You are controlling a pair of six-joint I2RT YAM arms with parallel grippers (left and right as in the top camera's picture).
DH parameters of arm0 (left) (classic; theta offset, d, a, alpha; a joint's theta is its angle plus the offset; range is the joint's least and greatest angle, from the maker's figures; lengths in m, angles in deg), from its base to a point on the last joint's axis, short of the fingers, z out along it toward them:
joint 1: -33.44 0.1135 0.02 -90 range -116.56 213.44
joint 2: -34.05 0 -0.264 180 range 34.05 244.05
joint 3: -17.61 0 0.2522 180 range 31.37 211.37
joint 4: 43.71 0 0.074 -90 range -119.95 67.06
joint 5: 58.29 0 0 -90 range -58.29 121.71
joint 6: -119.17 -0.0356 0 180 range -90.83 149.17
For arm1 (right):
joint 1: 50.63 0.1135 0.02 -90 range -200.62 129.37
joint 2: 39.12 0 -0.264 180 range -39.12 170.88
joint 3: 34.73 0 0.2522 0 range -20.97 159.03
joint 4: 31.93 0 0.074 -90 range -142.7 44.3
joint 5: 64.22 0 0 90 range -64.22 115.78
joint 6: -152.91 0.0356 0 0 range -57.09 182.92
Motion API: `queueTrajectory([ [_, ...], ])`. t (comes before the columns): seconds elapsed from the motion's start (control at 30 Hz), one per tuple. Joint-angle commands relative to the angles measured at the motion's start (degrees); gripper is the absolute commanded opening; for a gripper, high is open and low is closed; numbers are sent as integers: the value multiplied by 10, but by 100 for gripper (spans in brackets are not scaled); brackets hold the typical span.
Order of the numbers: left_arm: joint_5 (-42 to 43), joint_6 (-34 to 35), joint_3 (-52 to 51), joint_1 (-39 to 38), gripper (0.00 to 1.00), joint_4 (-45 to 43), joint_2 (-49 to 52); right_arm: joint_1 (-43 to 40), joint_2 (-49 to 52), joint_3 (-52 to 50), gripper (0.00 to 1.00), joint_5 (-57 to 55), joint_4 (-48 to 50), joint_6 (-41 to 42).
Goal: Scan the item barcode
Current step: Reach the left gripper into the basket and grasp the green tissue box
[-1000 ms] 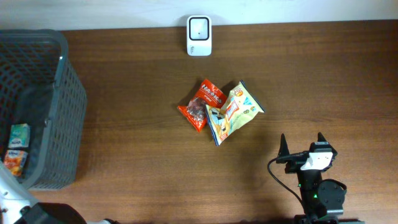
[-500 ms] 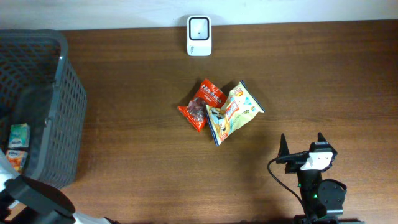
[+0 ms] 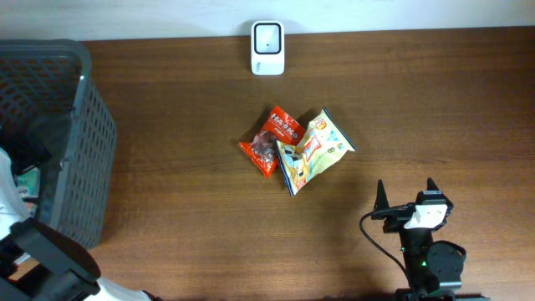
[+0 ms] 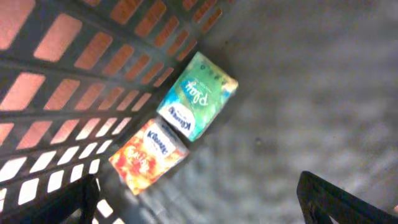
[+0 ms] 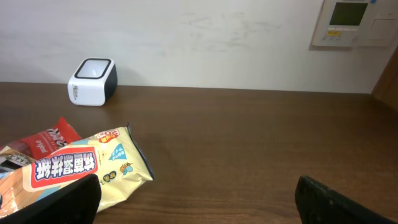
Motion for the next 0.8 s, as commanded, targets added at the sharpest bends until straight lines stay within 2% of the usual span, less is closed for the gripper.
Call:
queueTrajectory([
  [0.0, -14, 4, -4, 0, 100, 7, 0, -4, -4, -5, 99, -5, -2, -1],
  [0.2, -10, -4, -4, 0, 100, -5, 0, -4, -4, -5, 99, -5, -2, -1],
  [0.3, 29, -58, -4, 0, 100, -26, 0, -4, -4, -5, 99, -5, -2, -1],
  [0.4, 50, -79, -4, 0, 98, -42, 0, -4, -4, -5, 98, -5, -2, -1],
  [0.77, 23, -97, -12, -1, 98, -34, 11, -4, -4, -5, 99, -5, -2, -1],
])
